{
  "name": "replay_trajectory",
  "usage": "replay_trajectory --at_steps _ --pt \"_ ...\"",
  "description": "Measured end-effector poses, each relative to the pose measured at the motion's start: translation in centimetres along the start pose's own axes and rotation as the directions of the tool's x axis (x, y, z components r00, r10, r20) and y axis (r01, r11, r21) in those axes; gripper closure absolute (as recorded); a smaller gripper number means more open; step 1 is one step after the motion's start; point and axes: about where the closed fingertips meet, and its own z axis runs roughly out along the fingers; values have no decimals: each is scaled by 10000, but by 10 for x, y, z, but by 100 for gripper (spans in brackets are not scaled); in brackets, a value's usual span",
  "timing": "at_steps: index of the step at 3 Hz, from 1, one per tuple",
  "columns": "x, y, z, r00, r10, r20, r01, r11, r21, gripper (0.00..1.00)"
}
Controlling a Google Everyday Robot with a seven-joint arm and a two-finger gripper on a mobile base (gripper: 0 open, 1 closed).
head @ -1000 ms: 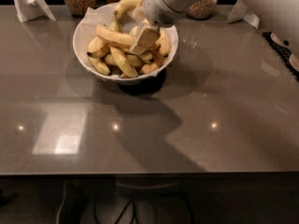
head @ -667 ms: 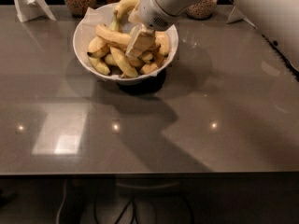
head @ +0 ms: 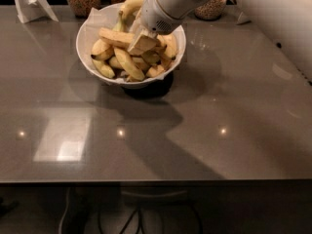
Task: Pick banana from white bowl
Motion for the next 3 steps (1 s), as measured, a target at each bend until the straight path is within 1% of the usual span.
replay_trajectory --at_steps 1,2,3 --pt "0 1 -1 10000 3 -11 -3 10000 10 98" --pt "-1 4 -13 10000 -62 40 61 9999 153 100" --pt "-1 11 -40 9991 -337 274 321 9979 567 100"
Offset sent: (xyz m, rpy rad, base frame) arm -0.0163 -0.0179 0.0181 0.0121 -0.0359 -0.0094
